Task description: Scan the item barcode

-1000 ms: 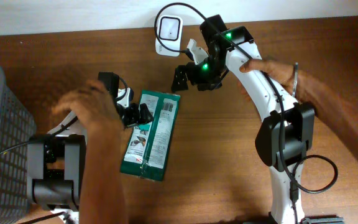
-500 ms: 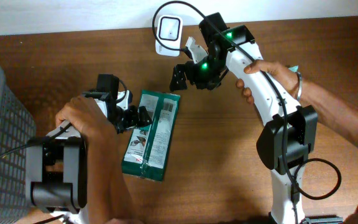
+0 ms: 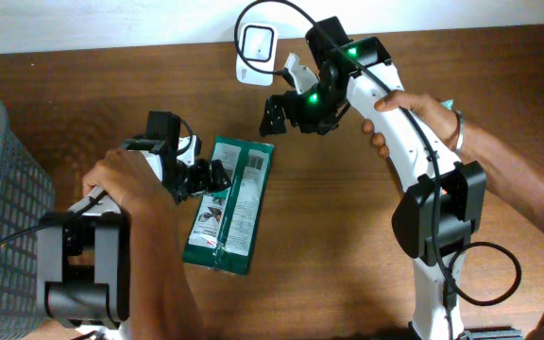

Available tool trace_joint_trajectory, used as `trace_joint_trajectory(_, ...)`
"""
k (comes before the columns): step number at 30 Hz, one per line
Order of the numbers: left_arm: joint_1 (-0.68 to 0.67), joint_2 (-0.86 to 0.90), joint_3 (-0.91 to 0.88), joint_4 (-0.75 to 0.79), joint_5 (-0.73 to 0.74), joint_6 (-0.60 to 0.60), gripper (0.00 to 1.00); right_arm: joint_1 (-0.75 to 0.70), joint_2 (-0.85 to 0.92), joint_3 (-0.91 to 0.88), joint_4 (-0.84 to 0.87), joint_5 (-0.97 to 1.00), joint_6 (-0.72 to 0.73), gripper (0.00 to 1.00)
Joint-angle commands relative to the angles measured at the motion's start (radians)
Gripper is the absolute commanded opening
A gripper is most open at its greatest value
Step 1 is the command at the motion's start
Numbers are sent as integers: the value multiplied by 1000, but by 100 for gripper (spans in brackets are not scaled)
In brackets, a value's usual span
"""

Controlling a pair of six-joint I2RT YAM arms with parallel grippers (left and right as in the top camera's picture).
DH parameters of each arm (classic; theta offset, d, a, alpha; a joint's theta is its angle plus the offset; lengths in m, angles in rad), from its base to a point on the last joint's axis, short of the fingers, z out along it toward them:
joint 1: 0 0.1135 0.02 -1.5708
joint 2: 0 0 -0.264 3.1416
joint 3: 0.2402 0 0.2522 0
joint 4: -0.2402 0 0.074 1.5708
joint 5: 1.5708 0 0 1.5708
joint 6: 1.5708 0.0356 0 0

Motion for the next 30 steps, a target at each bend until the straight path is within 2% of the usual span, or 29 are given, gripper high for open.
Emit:
trace_joint_trajectory(1, 13, 107, -32, 0, -8, -13, 99, 2, 33, -6, 0, 5, -2, 100)
trace_joint_trajectory(25, 13, 107, -32, 0, -8, -13, 100, 2, 33, -6, 0, 5, -2, 100)
trace_joint_trajectory(26, 216, -1876, -1179, 631, -280, 717, 100, -257, -2181, -2102, 1185, 435, 71, 99)
trace_joint_trajectory(30, 216, -1876, -1179, 631, -280, 717, 100, -257, -2180, -2102, 1185, 435, 71, 99)
